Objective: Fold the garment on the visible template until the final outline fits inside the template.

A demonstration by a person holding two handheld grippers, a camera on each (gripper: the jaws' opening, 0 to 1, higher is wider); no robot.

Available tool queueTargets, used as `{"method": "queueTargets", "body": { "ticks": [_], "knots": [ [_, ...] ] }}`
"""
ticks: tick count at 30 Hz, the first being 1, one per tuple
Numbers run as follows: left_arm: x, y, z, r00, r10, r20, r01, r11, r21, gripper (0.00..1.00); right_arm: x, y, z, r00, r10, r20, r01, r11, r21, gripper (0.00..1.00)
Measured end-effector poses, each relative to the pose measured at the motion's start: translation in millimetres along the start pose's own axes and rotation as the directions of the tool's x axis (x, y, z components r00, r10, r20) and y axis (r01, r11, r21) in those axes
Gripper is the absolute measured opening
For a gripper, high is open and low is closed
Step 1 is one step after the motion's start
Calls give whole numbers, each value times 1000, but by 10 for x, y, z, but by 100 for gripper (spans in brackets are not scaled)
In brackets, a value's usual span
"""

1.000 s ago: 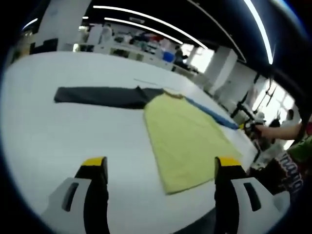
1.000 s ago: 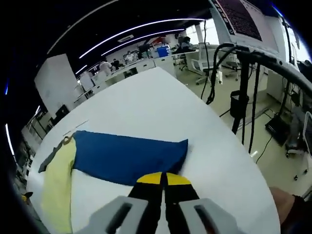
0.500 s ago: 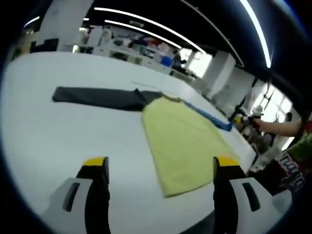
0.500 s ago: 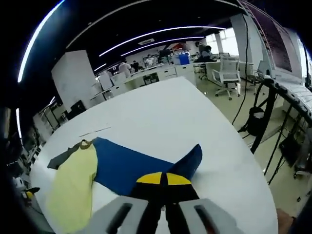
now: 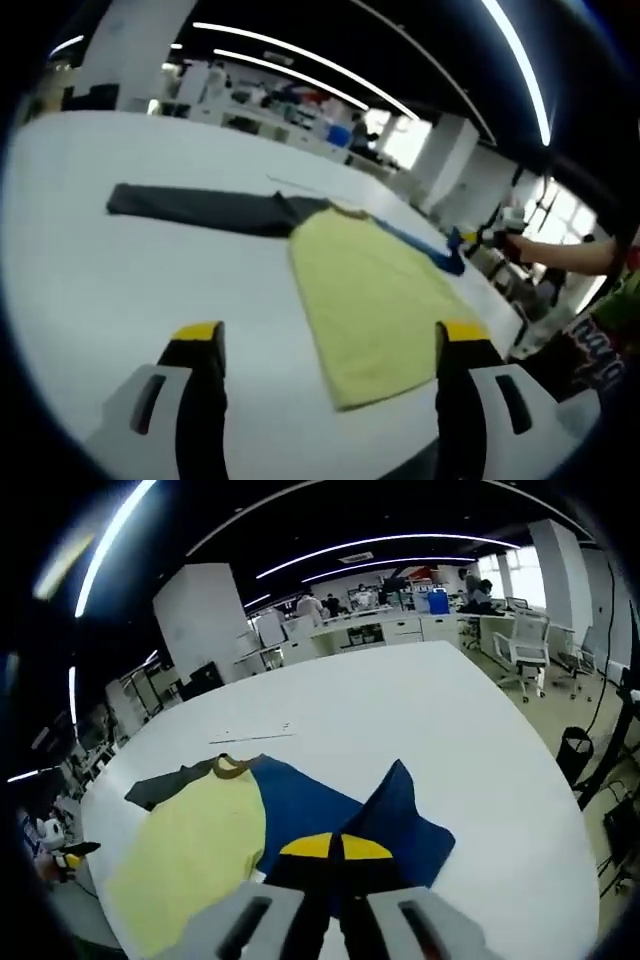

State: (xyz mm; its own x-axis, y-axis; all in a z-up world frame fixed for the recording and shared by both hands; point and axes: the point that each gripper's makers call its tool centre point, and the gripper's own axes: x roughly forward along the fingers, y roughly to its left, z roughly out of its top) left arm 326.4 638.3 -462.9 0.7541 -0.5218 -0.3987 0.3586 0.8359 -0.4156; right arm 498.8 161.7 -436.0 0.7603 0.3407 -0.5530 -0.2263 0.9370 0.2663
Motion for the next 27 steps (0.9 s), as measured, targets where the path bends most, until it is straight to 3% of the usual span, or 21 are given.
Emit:
{"method": "queueTargets", "body": {
  "ticks": [9,18,27],
  "knots": [
    [15,-9,40,1000,-9,25,9,1000,-3,81,295,351,149,998,69,-12,-70,996,-47,0],
    [30,-43,46,999,-17,31,16,1000,11,80,550,762,185,991,126,-35,-128,988,-82,0],
    [42,-81,52,999,-37,38,36,999,24,80,838,1407,280,973,224,-53,-229,965,-125,0]
  ]
}}
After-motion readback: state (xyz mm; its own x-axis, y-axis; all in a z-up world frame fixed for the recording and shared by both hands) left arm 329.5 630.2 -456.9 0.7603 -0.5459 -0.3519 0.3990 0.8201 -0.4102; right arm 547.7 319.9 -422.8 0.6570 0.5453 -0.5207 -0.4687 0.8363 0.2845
